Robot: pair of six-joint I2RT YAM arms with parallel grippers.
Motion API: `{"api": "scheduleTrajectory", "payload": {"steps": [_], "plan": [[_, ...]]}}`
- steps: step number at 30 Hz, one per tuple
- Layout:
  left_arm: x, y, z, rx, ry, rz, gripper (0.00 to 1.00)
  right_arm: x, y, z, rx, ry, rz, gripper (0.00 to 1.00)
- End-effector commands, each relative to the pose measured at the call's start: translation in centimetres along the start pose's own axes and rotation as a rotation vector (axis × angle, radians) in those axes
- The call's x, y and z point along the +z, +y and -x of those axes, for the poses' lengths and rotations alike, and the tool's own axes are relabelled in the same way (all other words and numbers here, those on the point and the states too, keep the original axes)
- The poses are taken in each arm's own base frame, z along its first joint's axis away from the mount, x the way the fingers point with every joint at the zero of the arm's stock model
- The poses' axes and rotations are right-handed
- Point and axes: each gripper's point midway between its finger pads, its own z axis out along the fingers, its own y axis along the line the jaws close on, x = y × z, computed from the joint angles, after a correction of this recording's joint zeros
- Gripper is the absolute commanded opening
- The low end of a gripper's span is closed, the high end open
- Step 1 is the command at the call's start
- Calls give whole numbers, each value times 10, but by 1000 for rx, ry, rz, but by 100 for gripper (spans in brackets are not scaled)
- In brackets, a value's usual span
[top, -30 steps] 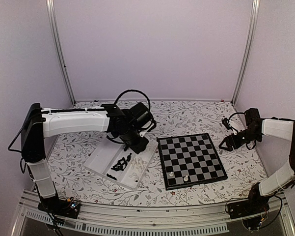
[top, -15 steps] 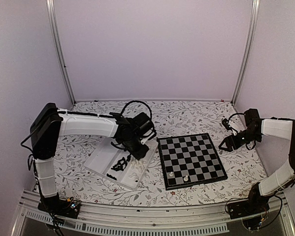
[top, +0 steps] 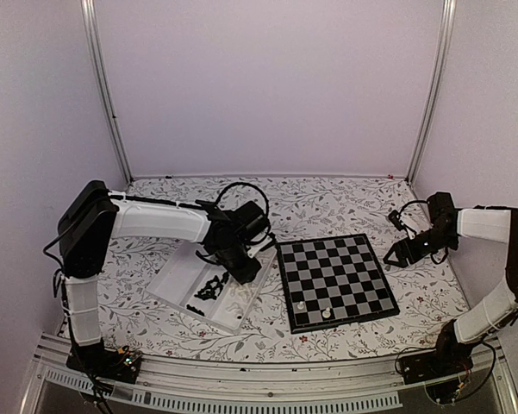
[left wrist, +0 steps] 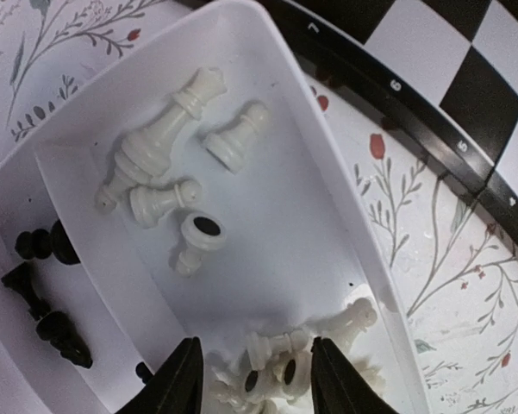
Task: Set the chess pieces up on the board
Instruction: Adjust the chess piece in the storage box.
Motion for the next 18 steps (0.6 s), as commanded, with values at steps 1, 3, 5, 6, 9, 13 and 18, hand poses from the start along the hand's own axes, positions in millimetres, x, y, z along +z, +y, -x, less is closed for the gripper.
{"api": "scheduleTrajectory", "payload": {"steps": [1,3,5,6,9,13,18], "plan": [[-9,0,-15,-26,22,-30,45,2,0,-3,-4,9,10,71],[-6,-3,-19,-27,33,-47,42,3,1,-3,-3,10,12,71],[-4,-6,-20,-27,36,-67,41,3,1,-3,-3,12,14,71],[-4,-9,-20,-29,37,-81,40,3,1,-3,-2,11,14,71],[-2,-15,-24,-27,55,-117,40,2,2,-2,-2,6,14,71],[3,-18,-34,-25,91,-130,34,1,2,-1,-1,2,15,71],[-1,-19,-41,-32,114,-139,27,-1,4,2,-3,-7,25,71]]}}
